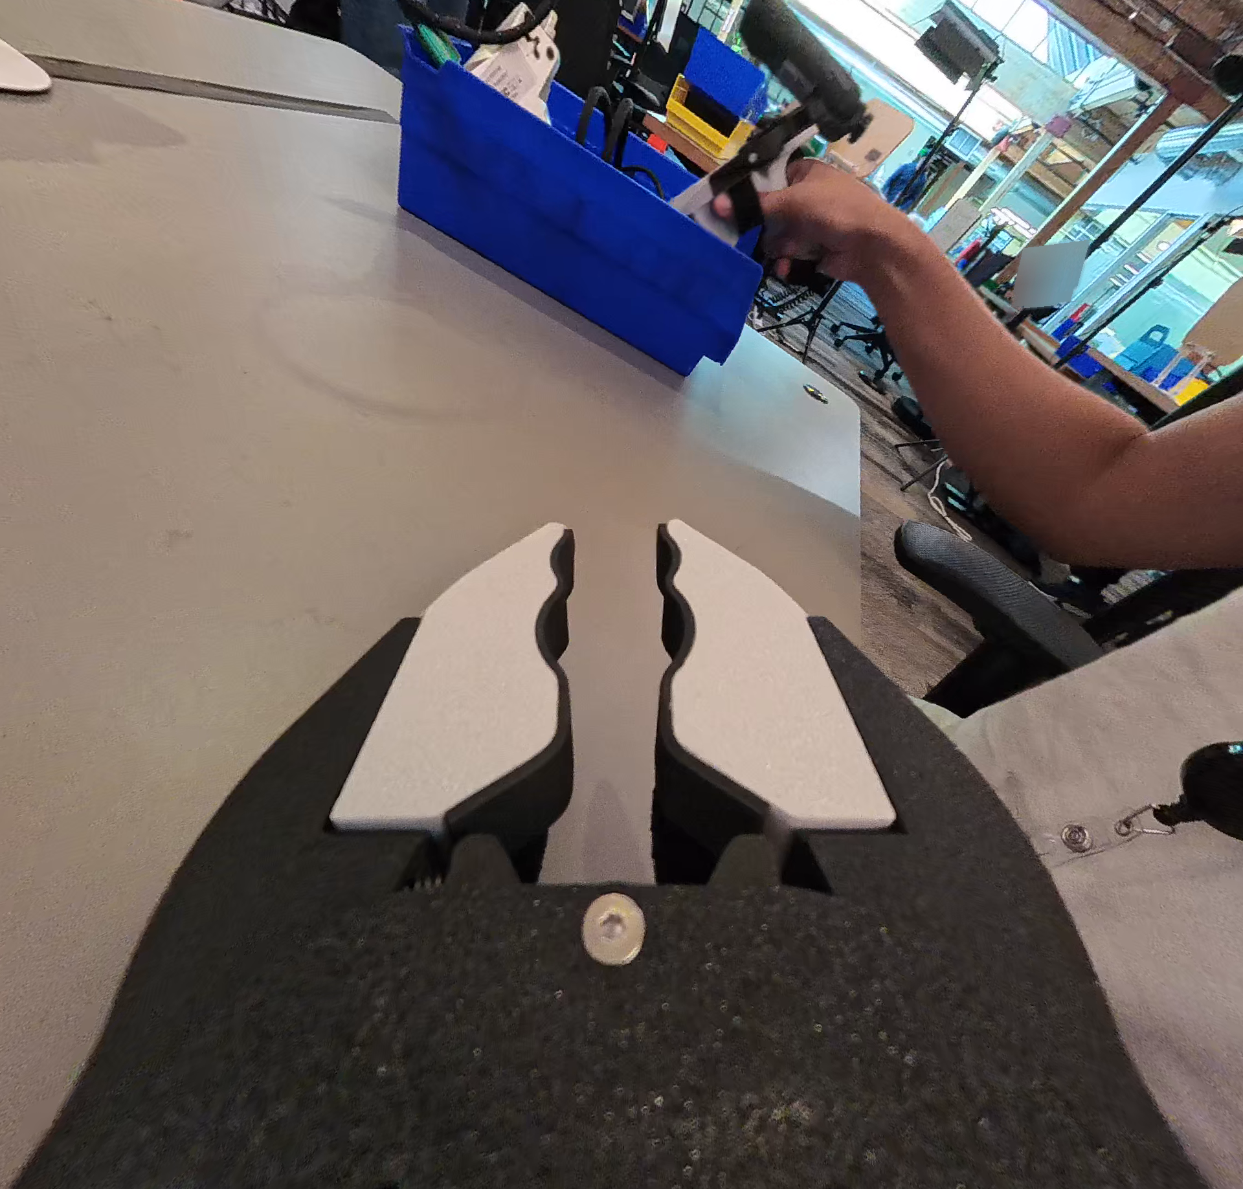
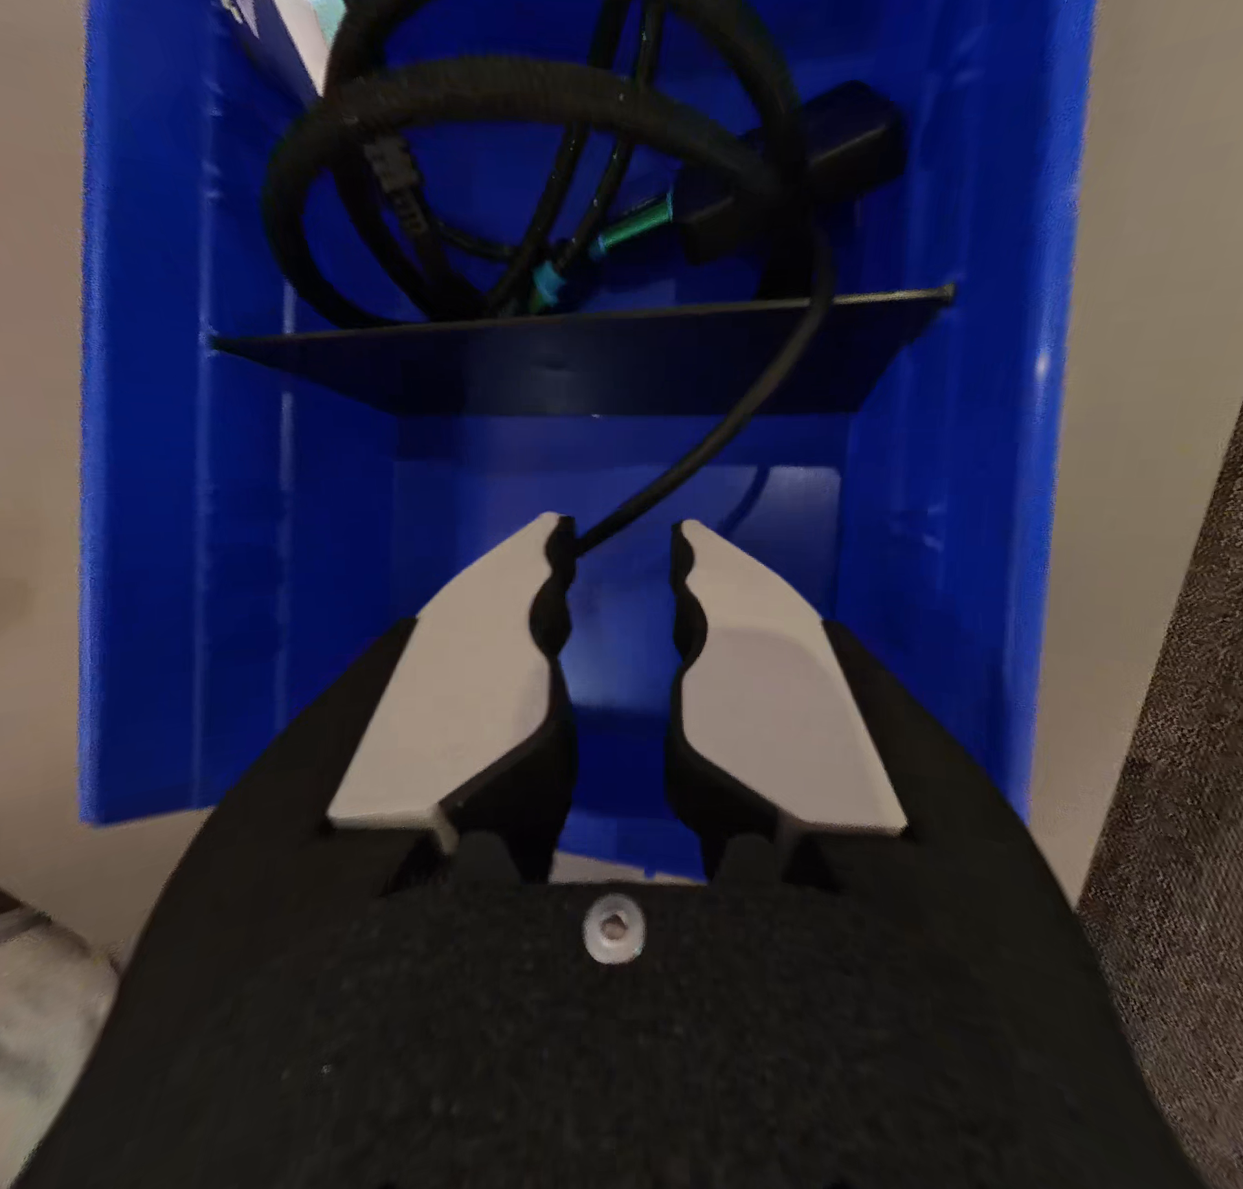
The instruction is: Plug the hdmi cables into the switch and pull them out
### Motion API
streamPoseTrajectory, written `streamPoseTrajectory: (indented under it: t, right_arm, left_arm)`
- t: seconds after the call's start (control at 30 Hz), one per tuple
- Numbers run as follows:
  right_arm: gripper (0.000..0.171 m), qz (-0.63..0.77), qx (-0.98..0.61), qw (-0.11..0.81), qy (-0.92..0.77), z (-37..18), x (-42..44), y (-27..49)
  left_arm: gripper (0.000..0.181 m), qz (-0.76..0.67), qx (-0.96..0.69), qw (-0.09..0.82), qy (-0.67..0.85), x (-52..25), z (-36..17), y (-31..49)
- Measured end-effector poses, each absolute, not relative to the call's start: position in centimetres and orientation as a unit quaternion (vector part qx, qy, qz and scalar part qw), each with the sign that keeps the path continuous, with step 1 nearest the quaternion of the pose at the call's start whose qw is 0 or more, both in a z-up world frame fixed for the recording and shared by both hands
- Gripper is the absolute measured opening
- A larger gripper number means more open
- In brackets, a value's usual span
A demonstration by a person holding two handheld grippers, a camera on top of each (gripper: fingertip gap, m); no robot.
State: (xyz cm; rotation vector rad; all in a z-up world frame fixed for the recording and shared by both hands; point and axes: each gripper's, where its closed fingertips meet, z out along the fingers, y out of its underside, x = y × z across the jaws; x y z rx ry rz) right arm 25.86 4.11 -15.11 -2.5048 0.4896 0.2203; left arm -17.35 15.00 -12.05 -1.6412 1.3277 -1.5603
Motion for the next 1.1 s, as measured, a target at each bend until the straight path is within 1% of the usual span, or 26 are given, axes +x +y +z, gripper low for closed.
streamPoseTrajectory:
  t: [0.03, 0.07, 0.17, 0.23, 0.37, 0.47, 0.57, 0.63, 0.7, 0.8, 0.97, 1.1]
  right_arm:
    - [0.016, 0.08, -0.939, 0.282, 0.181, -15.2, 25.9, 4.6]
    - [0.014, 0.075, -0.938, 0.29, 0.172, -14.6, 25.8, 5.3]
    - [0.014, 0.07, -0.919, 0.358, 0.149, -10.3, 25.0, 8.3]
    - [0.015, 0.075, -0.921, 0.358, 0.136, -9.3, 24.5, 10.0]
    - [0.011, 0.081, -0.919, 0.34, 0.181, -11.0, 25.5, 12.8]
    - [0.008, 0.06, -0.917, 0.34, 0.201, -12.8, 25.9, 14.1]
    - [0.008, -0.04, -0.917, 0.345, 0.194, -13.6, 26.8, 14.7]
    - [0.009, -0.076, -0.925, 0.326, 0.18, -13.8, 26.7, 14.8]
    - [0.01, -0.101, -0.934, 0.301, 0.163, -13.5, 26.8, 14.8]
    - [0.01, -0.14, -0.925, 0.316, 0.158, -11.2, 27.7, 15.3]
    - [0.008, -0.175, -0.931, 0.286, 0.145, -12.7, 29.2, 15.6]
    - [0.009, -0.143, -0.914, 0.338, 0.171, -11.0, 29.1, 17.3]
  left_arm:
    - [0.023, -0.575, -0.603, 0.253, 0.492, -17.2, -12.0, 14.8]
    - [0.023, -0.573, -0.601, 0.253, 0.496, -17.1, -12.0, 14.6]
    - [0.023, -0.567, -0.598, 0.26, 0.503, -17.1, -11.8, 14.2]
    - [0.023, -0.568, -0.597, 0.262, 0.502, -17.2, -11.5, 14.1]
    - [0.022, -0.572, -0.593, 0.262, 0.502, -17.2, -11.2, 13.8]
    - [0.023, -0.57, -0.591, 0.261, 0.507, -17.2, -11.2, 13.5]
    - [0.023, -0.563, -0.591, 0.264, 0.514, -17.2, -11.3, 13.3]
    - [0.023, -0.555, -0.591, 0.273, 0.518, -17.2, -11.3, 13.3]
    - [0.023, -0.55, -0.59, 0.282, 0.519, -17.4, -11.1, 13.4]
    - [0.023, -0.551, -0.59, 0.286, 0.516, -17.8, -11.0, 13.5]
    - [0.023, -0.554, -0.59, 0.282, 0.514, -17.8, -11.0, 13.5]
    - [0.023, -0.549, -0.591, 0.278, 0.521, -17.4, -11.6, 13.2]
